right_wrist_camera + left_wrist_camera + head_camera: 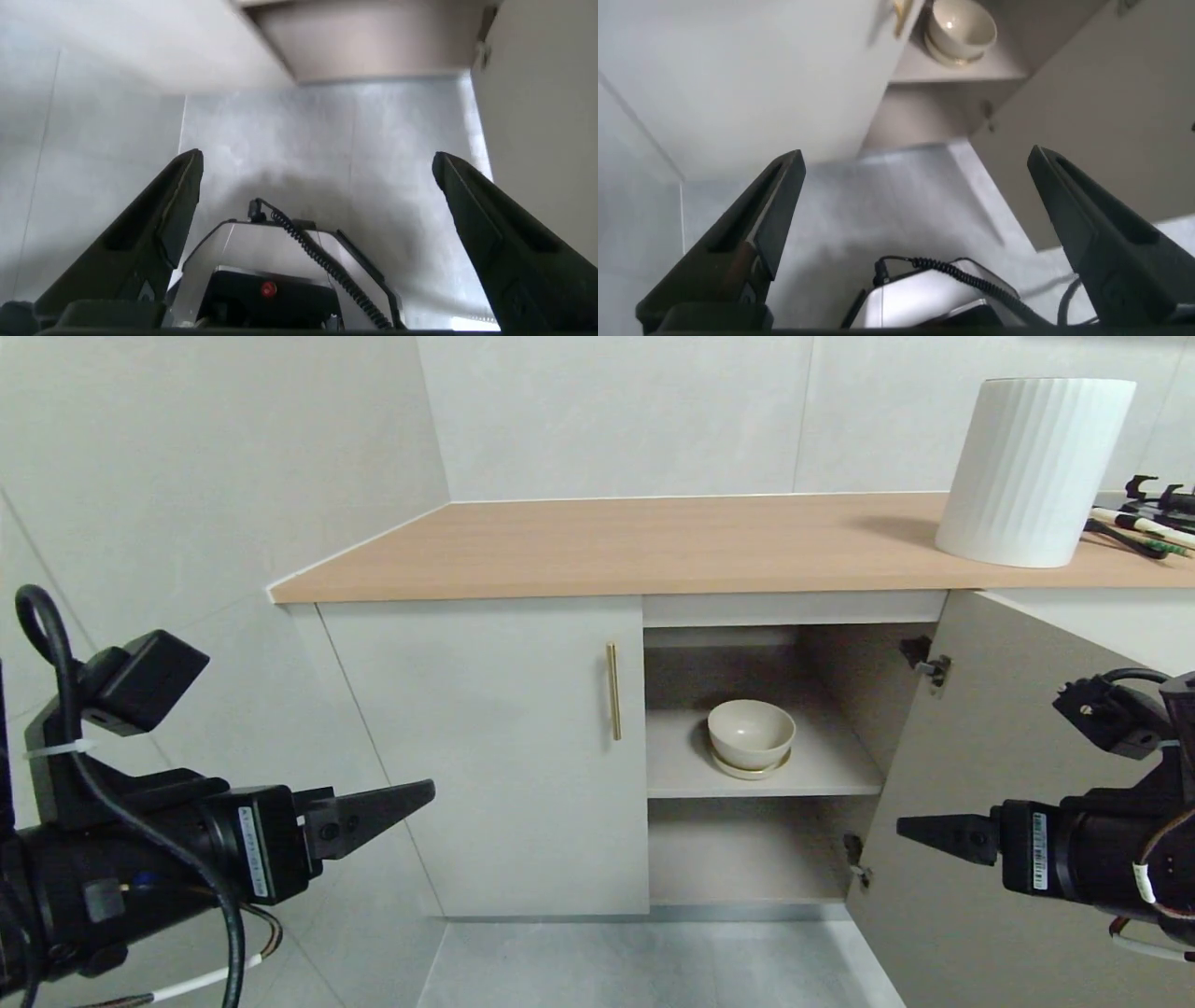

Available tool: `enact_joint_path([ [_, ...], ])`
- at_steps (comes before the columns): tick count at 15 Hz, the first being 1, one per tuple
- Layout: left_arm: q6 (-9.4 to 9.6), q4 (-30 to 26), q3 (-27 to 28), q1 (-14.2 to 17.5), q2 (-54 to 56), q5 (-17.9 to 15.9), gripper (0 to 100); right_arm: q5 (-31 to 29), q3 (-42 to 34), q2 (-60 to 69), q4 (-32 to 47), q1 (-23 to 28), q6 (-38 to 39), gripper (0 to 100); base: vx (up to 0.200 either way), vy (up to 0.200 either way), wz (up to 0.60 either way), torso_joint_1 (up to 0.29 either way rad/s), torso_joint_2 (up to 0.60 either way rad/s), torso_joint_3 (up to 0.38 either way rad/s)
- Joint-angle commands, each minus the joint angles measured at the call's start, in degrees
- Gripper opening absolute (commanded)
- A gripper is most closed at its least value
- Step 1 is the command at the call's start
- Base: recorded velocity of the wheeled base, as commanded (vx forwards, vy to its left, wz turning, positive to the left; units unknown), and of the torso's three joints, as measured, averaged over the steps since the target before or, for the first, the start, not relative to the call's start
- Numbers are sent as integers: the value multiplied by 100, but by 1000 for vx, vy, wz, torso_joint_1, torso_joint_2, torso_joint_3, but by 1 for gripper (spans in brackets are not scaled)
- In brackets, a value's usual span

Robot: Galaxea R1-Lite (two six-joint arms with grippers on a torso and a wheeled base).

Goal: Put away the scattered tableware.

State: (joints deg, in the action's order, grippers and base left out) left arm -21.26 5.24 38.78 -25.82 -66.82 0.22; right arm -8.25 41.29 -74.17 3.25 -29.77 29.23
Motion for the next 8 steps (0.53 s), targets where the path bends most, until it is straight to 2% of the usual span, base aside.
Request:
enact_joint_path([
  [1,-1,3,-2,-2,-60,4,100,-1,2,-28,0,-3,3,100,-200,0,0,-2,2,2],
  [6,-1,3,-2,-2,-68,4,100,-10,2,-10,0,-3,3,100,-200,0,0,4,3,3],
  [8,-1,3,-2,-2,-68,4,100,-1,2,-1,0,-3,3,100,0,0,0,0,0,0],
])
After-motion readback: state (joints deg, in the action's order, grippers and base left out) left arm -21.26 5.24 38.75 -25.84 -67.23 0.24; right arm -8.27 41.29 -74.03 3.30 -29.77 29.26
